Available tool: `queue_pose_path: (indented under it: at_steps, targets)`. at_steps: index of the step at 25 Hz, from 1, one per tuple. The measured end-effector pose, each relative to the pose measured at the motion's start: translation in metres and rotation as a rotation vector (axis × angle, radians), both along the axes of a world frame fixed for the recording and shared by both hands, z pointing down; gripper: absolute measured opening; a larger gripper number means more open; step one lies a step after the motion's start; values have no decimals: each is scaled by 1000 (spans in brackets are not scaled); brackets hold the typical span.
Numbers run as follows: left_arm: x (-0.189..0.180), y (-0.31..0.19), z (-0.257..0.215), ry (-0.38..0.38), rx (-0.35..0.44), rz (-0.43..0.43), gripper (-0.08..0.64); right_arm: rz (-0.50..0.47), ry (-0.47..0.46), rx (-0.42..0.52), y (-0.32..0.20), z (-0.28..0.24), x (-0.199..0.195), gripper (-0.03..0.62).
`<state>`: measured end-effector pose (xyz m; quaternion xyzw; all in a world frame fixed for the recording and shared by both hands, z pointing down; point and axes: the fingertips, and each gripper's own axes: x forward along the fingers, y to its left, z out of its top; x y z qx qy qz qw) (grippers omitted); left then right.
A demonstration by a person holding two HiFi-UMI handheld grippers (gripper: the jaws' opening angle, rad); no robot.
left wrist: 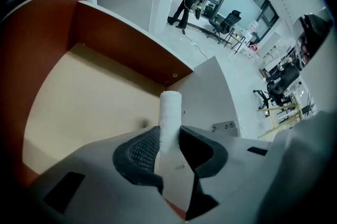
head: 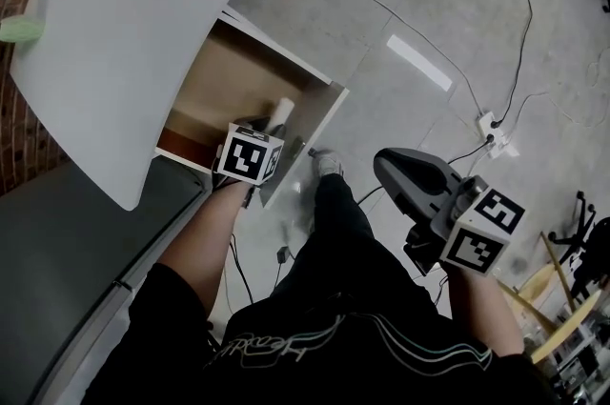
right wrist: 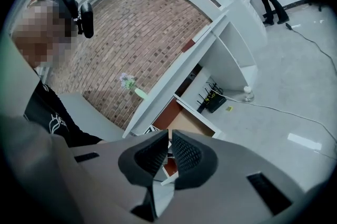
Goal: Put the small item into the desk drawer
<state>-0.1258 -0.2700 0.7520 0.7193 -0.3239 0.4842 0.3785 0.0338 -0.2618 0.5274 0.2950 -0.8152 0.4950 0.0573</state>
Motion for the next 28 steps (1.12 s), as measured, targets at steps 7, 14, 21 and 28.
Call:
queue_pose_path:
  at_steps: [7,14,21,28]
  targets:
    - [1,3,40,-30,-75,22,135,10,8,-28,-6,16,-1,51]
    - [4,1,60,-41,-96,26,135,25,9,-49,-6,31,1,51]
    - [4,-4,66,-43,-87,91,138,28,1,-63,-6,35,0,51]
    - [-5,-7,63,-60,-60,98,181,40,1,-69,-9,34,0,51]
